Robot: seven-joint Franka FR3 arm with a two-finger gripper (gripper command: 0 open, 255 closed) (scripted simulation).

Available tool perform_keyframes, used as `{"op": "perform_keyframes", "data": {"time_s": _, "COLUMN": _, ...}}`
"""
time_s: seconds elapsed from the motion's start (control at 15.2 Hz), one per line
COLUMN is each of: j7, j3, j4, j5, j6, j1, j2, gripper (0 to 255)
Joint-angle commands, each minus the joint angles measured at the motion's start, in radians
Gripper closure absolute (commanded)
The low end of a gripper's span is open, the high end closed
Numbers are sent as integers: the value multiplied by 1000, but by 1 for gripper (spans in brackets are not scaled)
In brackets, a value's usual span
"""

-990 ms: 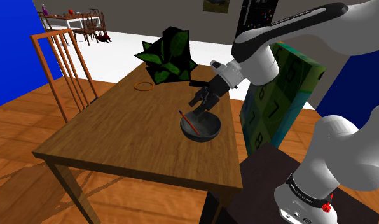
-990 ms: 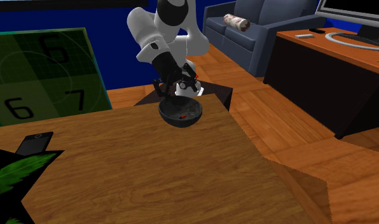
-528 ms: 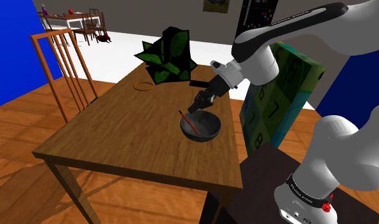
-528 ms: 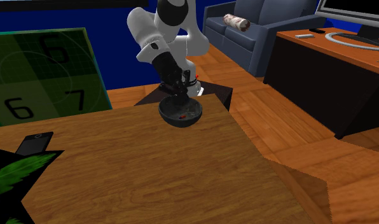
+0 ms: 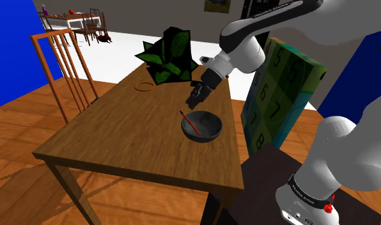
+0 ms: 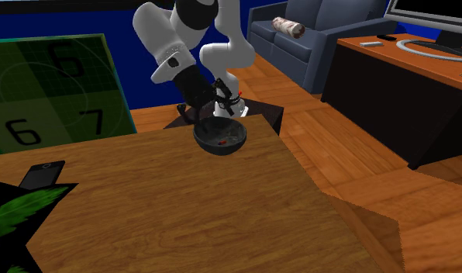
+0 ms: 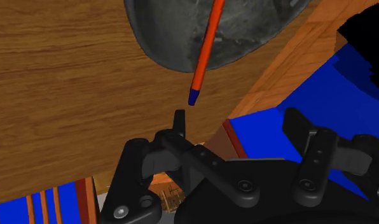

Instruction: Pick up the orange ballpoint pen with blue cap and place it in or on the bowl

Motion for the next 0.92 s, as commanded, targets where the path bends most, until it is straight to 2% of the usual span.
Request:
{"op": "perform_keyframes", "data": {"time_s": 0.0, "j7": 160, "j3": -28, "j4": 221, "j5": -103, "j6": -239, "j1": -22, "j2": 189, "gripper": 0}}
{"op": "perform_keyframes", "data": {"time_s": 0.07, "j7": 219, "j3": -44, "j4": 345, "j5": -126, "j6": -360, "j1": -30, "j2": 295, "gripper": 0}}
{"op": "perform_keyframes", "data": {"time_s": 0.13, "j7": 256, "j3": -52, "j4": 432, "j5": -136, "j6": -444, "j1": -38, "j2": 370, "gripper": 0}}
{"op": "perform_keyframes", "data": {"time_s": 0.59, "j7": 241, "j3": -25, "j4": 377, "j5": -104, "j6": -365, "j1": -14, "j2": 384, "gripper": 0}}
{"op": "perform_keyframes", "data": {"time_s": 0.86, "j7": 239, "j3": -23, "j4": 373, "j5": -101, "j6": -358, "j1": -12, "j2": 386, "gripper": 0}}
